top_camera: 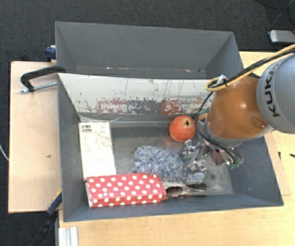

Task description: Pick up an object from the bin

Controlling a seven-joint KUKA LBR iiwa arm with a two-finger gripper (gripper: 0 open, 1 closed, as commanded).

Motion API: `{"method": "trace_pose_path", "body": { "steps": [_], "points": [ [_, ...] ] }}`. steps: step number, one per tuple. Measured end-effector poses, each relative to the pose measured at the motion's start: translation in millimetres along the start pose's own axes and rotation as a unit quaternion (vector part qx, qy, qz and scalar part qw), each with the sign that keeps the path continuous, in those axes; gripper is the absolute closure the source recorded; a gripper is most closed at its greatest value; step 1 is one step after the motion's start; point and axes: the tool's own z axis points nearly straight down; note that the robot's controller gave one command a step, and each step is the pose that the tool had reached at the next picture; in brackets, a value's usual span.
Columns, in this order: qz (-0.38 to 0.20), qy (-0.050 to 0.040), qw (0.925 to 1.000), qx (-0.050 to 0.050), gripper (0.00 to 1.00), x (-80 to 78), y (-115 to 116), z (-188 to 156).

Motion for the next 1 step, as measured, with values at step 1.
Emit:
{"method": "trace_pose_path", "body": {
  "steps": [1],
  "points": [
    [0.013,0.0018,0.9999,-0.001,1.0,19.9,8.1,-133.4]
  ]
}}
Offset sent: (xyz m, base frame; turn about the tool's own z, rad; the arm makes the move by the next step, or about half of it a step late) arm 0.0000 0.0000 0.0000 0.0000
